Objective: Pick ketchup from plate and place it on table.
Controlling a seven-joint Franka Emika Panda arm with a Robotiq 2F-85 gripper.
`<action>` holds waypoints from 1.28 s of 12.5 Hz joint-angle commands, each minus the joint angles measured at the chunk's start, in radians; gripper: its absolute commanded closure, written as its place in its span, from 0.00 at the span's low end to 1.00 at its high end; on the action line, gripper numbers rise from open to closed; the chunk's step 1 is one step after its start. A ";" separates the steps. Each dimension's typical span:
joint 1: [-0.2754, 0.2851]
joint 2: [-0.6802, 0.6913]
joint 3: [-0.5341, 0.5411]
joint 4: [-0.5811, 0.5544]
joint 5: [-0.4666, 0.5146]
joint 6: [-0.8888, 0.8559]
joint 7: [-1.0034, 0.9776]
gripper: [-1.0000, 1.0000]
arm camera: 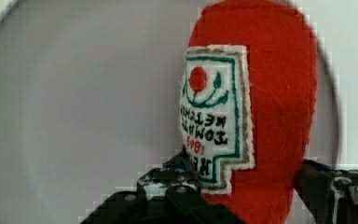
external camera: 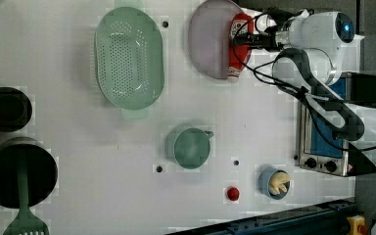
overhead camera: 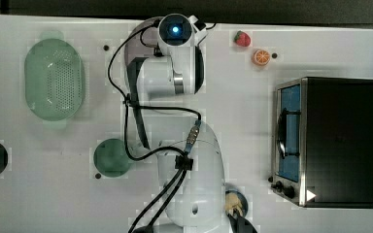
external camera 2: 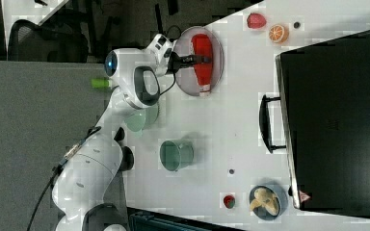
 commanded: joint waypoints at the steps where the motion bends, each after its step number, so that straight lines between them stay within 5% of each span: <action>1: 0.002 -0.045 0.008 0.026 0.012 0.012 -0.034 0.37; 9: -0.037 -0.420 -0.009 -0.067 0.091 -0.442 -0.023 0.37; 16: -0.083 -0.710 -0.056 -0.463 0.103 -0.458 -0.023 0.37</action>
